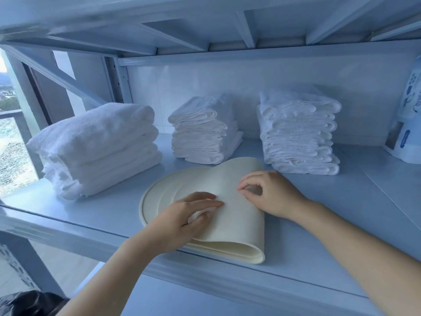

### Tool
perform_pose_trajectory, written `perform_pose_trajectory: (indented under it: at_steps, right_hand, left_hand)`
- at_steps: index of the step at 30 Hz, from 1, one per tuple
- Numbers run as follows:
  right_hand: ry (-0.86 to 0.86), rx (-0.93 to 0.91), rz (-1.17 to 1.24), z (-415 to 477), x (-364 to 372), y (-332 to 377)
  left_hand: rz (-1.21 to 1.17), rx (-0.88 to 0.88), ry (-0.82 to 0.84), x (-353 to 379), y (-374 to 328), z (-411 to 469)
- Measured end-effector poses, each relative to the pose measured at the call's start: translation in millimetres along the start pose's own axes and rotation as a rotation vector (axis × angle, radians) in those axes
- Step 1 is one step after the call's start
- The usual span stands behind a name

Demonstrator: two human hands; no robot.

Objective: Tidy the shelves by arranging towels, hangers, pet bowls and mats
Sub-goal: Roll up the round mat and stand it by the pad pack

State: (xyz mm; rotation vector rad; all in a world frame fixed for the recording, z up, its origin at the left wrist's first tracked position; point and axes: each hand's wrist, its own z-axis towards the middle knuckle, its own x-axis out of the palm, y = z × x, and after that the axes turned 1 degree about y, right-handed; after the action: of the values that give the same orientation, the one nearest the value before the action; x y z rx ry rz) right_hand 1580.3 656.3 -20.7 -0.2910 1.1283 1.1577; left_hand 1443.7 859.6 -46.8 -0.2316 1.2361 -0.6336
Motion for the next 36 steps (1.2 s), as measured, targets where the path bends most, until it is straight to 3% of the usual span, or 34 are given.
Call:
perform_pose_trajectory:
  at_steps: [2,8,15,20,28,36]
  right_hand:
    - [0.056,-0.003,-0.029,-3,-6,7]
    - [0.113,-0.095,-0.008,-38,-13,33]
    - [0.175,0.003,-0.025,-69,-14,40]
    - [0.138,-0.044,-0.115,-83,-7,33]
    - [0.098,-0.021,-0.088,-90,0,29]
    - [0.124,0.031,0.055,-75,1,30]
  left_hand:
    - [0.010,0.007,0.040,-1,-4,-6]
    - [0.024,0.028,-0.095,10,-20,-15]
    - [0.042,0.009,-0.002,16,-41,-21]
    - [0.131,-0.042,0.021,30,-46,-20]
    - [0.262,-0.051,-0.057,37,-52,6]
    - [0.371,0.104,-0.214,13,-38,1]
